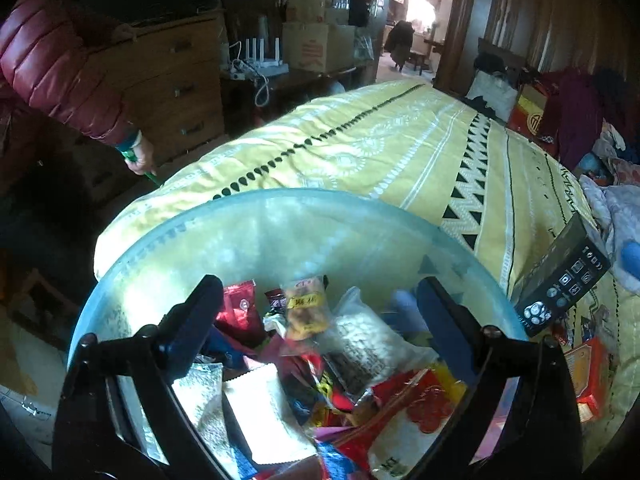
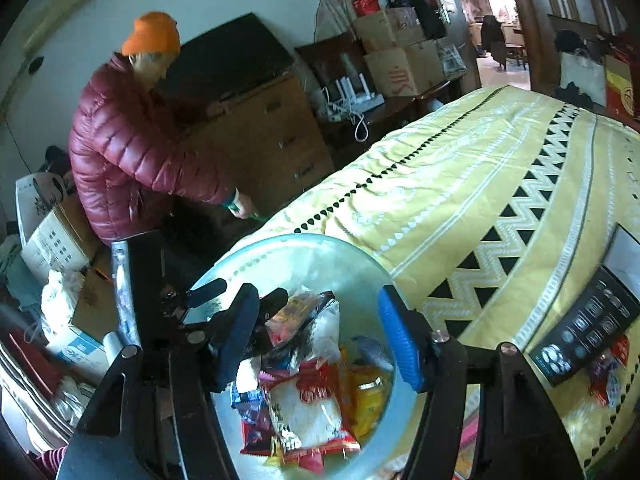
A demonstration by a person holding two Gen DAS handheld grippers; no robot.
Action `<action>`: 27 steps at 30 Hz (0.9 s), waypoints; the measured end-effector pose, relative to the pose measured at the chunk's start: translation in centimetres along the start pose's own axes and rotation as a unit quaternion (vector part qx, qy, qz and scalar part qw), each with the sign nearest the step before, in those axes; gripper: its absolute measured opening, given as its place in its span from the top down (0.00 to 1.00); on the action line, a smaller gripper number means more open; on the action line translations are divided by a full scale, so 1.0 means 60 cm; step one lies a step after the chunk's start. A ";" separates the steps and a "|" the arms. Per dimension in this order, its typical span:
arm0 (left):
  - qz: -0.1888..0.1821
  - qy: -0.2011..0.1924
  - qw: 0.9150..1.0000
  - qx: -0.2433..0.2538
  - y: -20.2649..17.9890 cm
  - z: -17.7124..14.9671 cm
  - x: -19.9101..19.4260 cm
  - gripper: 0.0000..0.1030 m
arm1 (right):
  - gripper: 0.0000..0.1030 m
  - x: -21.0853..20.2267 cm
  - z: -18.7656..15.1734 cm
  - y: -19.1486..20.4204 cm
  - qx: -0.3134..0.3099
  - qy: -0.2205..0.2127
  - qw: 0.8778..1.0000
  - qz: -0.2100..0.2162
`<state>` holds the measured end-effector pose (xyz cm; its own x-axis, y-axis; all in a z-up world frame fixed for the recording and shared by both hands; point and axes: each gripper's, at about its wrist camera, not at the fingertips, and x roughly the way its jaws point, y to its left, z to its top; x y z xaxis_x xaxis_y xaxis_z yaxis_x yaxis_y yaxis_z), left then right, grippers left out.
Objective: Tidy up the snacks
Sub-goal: 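Move both open tools back over the snack pile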
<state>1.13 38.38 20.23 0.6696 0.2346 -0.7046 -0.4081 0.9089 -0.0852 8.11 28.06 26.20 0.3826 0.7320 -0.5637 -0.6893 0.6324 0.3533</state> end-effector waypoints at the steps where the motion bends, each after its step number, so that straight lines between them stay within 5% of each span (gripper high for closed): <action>1: -0.004 -0.007 1.000 0.003 -0.008 -0.001 -0.011 0.04 | 0.37 -0.020 -0.003 0.002 -0.006 -0.010 1.000 -0.001; 7: 0.003 -0.070 0.995 0.065 -0.097 0.000 -0.081 0.00 | 0.31 -0.227 -0.119 -0.018 -0.028 -0.100 0.993 -0.063; 13: -0.015 -0.129 0.981 0.141 -0.234 -0.025 -0.166 0.00 | 0.24 -0.371 -0.276 -0.075 0.009 -0.105 0.983 -0.149; 21: -0.062 -0.130 0.968 0.204 -0.378 -0.065 -0.221 0.00 | 0.24 -0.509 -0.406 -0.149 0.091 -0.108 0.970 -0.201; 27: -0.073 -0.126 0.960 0.241 -0.462 -0.090 -0.241 0.00 | 0.21 -0.565 -0.430 -0.179 0.119 -0.126 0.962 -0.212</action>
<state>-0.58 7.91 29.01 0.8518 0.1133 -0.5114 -0.0052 0.9781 0.2080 -13.34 -10.10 22.28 0.7560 0.4152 -0.5060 -0.2900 0.9055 0.3097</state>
